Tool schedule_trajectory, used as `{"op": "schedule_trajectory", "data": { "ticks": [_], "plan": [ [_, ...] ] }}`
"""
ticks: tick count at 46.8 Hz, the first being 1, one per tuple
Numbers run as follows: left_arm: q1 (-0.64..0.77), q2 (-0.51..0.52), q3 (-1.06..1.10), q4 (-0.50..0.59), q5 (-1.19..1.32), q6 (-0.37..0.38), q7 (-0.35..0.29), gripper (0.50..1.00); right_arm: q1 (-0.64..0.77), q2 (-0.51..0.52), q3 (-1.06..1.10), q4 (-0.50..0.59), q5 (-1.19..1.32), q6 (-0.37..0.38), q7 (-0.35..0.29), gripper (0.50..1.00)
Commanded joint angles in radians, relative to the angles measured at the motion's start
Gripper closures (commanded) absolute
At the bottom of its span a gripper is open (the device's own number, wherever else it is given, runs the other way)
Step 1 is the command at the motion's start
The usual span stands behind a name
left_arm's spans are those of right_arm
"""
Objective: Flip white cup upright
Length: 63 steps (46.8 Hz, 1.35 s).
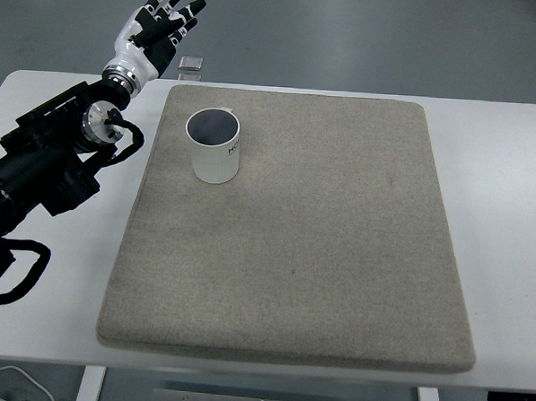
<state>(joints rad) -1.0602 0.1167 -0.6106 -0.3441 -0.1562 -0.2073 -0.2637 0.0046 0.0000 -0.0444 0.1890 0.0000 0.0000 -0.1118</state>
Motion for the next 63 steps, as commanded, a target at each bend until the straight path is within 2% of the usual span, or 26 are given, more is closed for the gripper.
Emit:
{"op": "schedule_trajectory", "data": {
  "ticks": [1, 7, 18, 27, 33, 45, 63],
  "plan": [
    [-0.001, -0.003, 0.000, 0.007, -0.042, 0.025, 0.053, 0.508, 0.000, 0.000, 0.000, 0.000, 0.000, 0.000, 0.000, 0.570],
    [-0.001, -0.003, 0.000, 0.014, -0.109, 0.028, 0.107, 0.508, 0.000, 0.000, 0.000, 0.000, 0.000, 0.000, 0.000, 0.570],
    [0.002, -0.014, 0.000, 0.065, -0.195, 0.026, 0.129, 0.506, 0.000, 0.000, 0.000, 0.000, 0.000, 0.001, 0.000, 0.570],
    [0.016, -0.028, -0.058, 0.089, -0.195, 0.002, 0.130, 0.506, 0.000, 0.000, 0.000, 0.000, 0.000, 0.000, 0.000, 0.570],
    [0.036, -0.029, -0.063, 0.094, -0.190, -0.055, 0.123, 0.504, 0.000, 0.000, 0.000, 0.000, 0.002, 0.000, 0.001, 0.570],
    [0.045, -0.041, -0.063, 0.131, -0.186, -0.112, 0.109, 0.500, 0.000, 0.000, 0.001, 0.000, 0.002, 0.000, 0.000, 0.570],
    [0.045, -0.054, -0.064, 0.135, -0.189, -0.113, 0.107, 0.500, 0.000, 0.000, 0.001, 0.000, 0.003, 0.000, 0.000, 0.570]
  ]
}}
